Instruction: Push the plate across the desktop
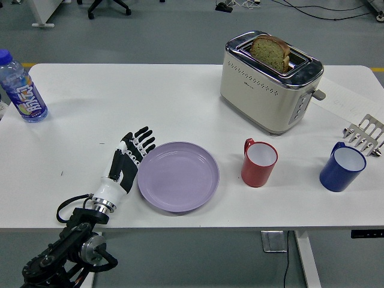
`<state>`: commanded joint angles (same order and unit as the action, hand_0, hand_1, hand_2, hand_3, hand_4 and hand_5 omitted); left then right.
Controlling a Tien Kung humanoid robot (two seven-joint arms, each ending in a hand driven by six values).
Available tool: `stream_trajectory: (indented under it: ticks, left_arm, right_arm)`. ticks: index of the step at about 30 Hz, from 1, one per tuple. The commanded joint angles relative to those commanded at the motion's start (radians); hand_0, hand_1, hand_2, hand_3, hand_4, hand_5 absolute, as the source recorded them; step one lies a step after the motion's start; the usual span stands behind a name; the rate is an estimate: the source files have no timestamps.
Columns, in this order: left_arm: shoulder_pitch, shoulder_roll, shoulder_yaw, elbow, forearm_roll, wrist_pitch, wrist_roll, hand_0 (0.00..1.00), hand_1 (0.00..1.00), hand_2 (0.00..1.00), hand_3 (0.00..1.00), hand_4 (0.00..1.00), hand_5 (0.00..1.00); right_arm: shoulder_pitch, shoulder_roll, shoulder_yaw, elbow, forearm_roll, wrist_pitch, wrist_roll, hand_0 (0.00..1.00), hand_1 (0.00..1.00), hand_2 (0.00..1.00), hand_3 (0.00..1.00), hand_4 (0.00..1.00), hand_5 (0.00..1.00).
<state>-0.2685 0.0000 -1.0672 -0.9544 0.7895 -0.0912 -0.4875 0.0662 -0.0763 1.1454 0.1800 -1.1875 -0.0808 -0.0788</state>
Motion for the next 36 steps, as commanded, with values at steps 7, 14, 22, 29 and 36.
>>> stream_trajectory:
  ticks: [7, 14, 22, 29, 36]
  left_arm:
    - [-0.011, 0.000, 0.032, -0.010, -0.013, 0.002, -0.004, 0.833, 0.857, 0.871, 0.803, 0.473, 0.998]
    - [-0.017, 0.000, 0.055, -0.009, -0.017, 0.000, -0.003, 0.832, 0.857, 0.869, 0.805, 0.471, 0.998]
    - [0.029, 0.000, -0.021, -0.068, 0.039, 0.064, 0.013, 0.823, 0.854, 0.857, 0.780, 0.466, 0.998]
    - [0.055, 0.024, -0.144, -0.137, 0.088, 0.132, 0.046, 0.809, 0.844, 0.819, 0.741, 0.458, 0.998]
    - [0.068, 0.073, -0.241, -0.162, 0.097, 0.143, 0.071, 0.809, 0.836, 0.803, 0.728, 0.456, 0.998]
  right_arm:
    - [0.000, 0.000, 0.000, 0.000, -0.001, 0.000, 0.000, 0.603, 0.543, 0.638, 0.618, 0.137, 0.362]
    - [-0.002, 0.001, 0.001, 0.000, -0.001, 0.000, -0.001, 0.603, 0.543, 0.638, 0.618, 0.137, 0.362]
    - [-0.012, -0.001, 0.005, 0.000, -0.006, 0.000, -0.004, 0.602, 0.545, 0.639, 0.618, 0.138, 0.363]
    - [-0.011, -0.003, 0.017, 0.000, -0.015, -0.002, -0.003, 0.602, 0.543, 0.639, 0.618, 0.137, 0.363]
    - [-0.011, -0.005, 0.017, 0.000, -0.011, -0.002, -0.003, 0.602, 0.543, 0.639, 0.618, 0.137, 0.363]
